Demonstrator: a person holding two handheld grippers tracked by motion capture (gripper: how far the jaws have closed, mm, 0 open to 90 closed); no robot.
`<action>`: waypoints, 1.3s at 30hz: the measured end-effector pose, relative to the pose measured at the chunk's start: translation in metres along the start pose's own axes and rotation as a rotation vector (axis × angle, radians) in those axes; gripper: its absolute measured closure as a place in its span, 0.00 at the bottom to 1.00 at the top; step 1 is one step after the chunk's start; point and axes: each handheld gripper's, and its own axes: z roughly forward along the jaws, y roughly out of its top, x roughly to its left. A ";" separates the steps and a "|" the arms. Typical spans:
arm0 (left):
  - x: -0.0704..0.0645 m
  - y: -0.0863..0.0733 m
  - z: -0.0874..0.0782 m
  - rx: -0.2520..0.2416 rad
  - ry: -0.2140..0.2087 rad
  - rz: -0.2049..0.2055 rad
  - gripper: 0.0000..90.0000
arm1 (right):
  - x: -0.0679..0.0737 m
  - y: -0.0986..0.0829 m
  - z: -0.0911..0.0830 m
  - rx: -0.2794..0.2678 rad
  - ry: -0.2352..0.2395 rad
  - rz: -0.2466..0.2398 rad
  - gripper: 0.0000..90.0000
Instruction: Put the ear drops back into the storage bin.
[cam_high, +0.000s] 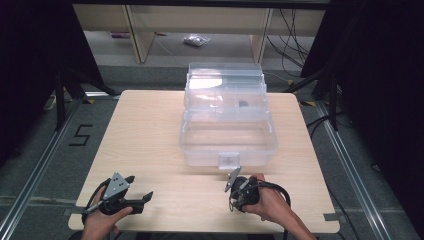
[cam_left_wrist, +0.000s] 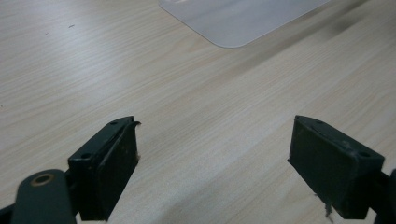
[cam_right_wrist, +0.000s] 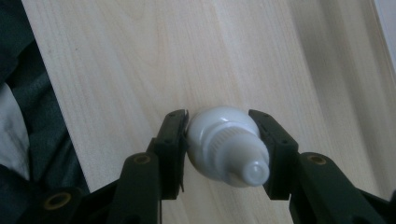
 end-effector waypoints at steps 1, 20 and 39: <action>0.000 0.000 0.000 0.000 0.000 0.000 0.17 | 0.000 0.000 0.000 -0.001 0.001 -0.011 0.66; 0.001 0.000 0.000 0.003 -0.001 0.005 0.17 | -0.017 0.004 -0.029 -0.056 -0.018 -0.049 0.67; 0.001 0.000 0.000 0.003 0.000 0.004 0.17 | -0.039 0.008 -0.060 -0.070 0.000 -0.031 0.67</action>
